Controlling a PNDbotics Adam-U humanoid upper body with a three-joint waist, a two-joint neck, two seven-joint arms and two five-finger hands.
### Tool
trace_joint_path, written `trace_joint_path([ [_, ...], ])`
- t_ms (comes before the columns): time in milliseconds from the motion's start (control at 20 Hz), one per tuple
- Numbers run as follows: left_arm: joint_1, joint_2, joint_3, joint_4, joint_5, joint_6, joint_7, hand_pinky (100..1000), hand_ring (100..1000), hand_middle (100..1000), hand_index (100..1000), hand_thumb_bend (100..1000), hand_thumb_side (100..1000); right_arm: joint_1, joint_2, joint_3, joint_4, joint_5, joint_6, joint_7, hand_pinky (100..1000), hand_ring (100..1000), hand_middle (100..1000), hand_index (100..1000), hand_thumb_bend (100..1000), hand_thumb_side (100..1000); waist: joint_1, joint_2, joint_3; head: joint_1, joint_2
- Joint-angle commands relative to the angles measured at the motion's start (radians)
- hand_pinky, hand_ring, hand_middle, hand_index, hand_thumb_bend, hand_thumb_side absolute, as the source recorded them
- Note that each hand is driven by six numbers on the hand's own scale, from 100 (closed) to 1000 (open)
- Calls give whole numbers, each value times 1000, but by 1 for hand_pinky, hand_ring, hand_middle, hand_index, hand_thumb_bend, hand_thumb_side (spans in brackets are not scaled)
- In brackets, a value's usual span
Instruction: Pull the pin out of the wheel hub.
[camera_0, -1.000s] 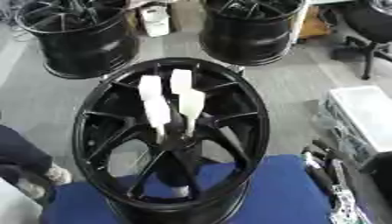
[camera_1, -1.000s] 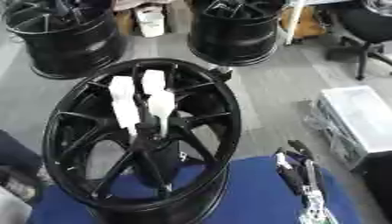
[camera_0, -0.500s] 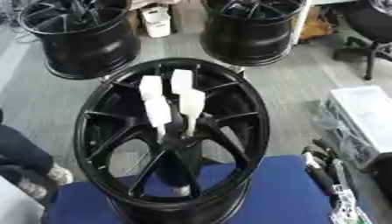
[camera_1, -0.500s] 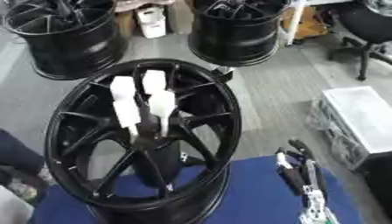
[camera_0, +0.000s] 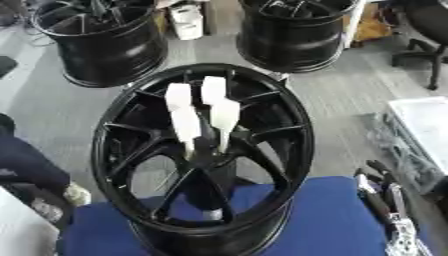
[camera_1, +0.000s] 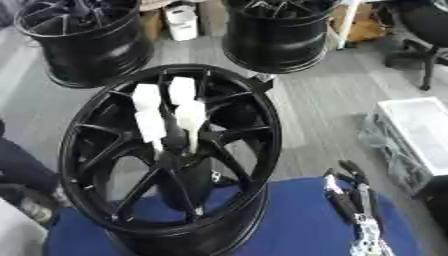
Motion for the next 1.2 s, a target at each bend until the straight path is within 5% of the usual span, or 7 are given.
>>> trace_joint_path([
  [50, -90, -23, -61, 61, 15, 16, -103, 771, 970, 713, 848, 285, 100, -2, -23, 1, -9, 5, 1, 1, 715, 846, 982, 867, 100, 566, 1, -14, -2, 4, 6],
  [450, -327, -266, -188, 331, -117, -3, -309, 773, 974, 727, 853, 273, 100, 1, -21, 6, -6, 6, 2, 4, 715, 846, 982, 867, 100, 591, 4, -20, -7, -22, 6],
  [800, -380, -396, -252, 482, -252, -75, -319, 769, 956, 727, 849, 271, 100, -5, -22, 10, -5, 7, 2, 6, 715, 846, 982, 867, 100, 628, 13, -18, -15, -31, 6],
  [1200, -376, -455, -284, 559, -307, -143, -319, 759, 949, 717, 840, 269, 100, -8, -20, 11, -3, 9, 1, 8, 715, 846, 983, 868, 100, 628, 15, -18, -20, -29, 6],
])
